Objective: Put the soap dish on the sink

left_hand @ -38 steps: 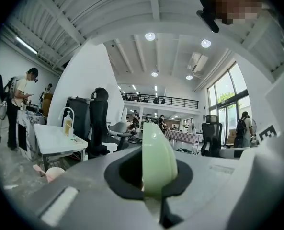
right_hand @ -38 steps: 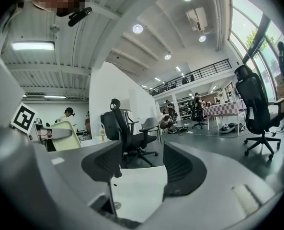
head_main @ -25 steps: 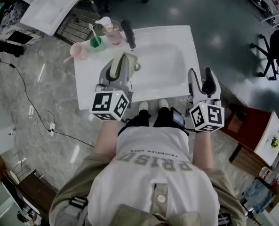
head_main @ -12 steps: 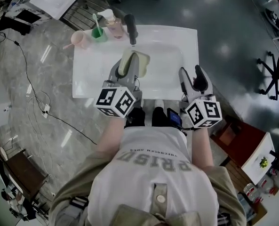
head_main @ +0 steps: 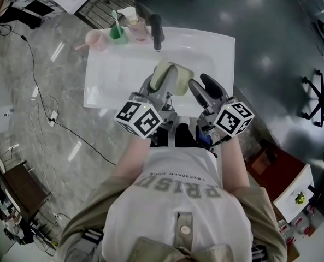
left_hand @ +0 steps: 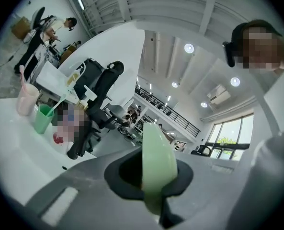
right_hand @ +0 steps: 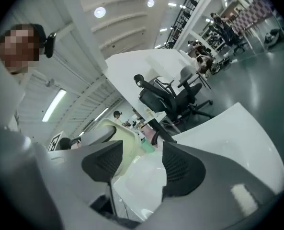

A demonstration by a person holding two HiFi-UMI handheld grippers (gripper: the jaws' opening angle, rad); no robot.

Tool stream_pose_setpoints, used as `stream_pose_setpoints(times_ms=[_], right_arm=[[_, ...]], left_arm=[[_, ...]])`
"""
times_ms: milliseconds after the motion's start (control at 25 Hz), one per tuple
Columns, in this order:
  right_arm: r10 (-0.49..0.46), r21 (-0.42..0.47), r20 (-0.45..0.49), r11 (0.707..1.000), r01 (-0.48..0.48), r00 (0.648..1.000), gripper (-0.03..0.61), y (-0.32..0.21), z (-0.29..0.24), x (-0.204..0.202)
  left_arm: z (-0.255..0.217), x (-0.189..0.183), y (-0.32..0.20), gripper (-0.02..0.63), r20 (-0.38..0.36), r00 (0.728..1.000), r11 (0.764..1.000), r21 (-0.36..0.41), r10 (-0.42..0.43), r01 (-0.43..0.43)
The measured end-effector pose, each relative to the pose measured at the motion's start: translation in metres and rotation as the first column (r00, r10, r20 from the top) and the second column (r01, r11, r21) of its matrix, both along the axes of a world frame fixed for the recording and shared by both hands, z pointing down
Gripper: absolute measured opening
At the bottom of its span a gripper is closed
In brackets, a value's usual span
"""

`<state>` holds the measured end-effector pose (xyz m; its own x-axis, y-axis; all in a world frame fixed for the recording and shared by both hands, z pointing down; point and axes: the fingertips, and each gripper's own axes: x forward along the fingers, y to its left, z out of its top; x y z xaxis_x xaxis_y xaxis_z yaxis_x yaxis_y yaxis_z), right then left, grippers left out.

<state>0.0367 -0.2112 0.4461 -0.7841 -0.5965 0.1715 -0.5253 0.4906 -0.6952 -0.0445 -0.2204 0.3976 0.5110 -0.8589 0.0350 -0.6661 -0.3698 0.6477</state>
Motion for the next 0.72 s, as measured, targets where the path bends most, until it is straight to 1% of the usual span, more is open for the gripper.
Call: stream_pose_setpoints(times_ms=[40, 200, 400, 560, 600, 720], right_arm=[[-0.021, -0.011, 0.018, 1.0, 0.021, 1.0, 0.264, 0.001, 0.002, -0.004], [-0.089, -0.033, 0.076, 0.995, 0.092, 0.993, 0.215, 0.007, 0.006, -0.016], [-0.096, -0.083, 0.193, 0.99, 0.114, 0.977, 0.191, 0.009, 0.005, -0.019], [-0.121, -0.084, 0.2, 0.987, 0.14, 0.972, 0.128, 0.013, 0.008, -0.02], [-0.123, -0.087, 0.205, 0.986, 0.143, 0.971, 0.104, 0.014, 0.009, -0.019], [-0.113, -0.116, 0.248, 0.983, 0.146, 0.962, 0.086, 0.015, 0.01, -0.015]], left_arm=[[0.0, 0.001, 0.001, 0.012, -0.014, 1.0, 1.0, -0.002, 0.007, -0.007], [0.002, 0.004, 0.003, 0.012, -0.042, 0.999, 1.0, -0.006, 0.023, -0.023], [0.006, 0.003, 0.004, 0.012, -0.106, 0.994, 0.999, -0.037, 0.017, -0.021], [0.014, 0.007, 0.004, 0.012, -0.095, 0.995, 0.998, -0.049, 0.038, -0.042], [0.016, 0.008, 0.004, 0.012, -0.098, 0.994, 0.998, -0.055, 0.039, -0.045], [0.02, 0.009, 0.005, 0.012, -0.129, 0.991, 0.996, -0.067, 0.047, -0.056]])
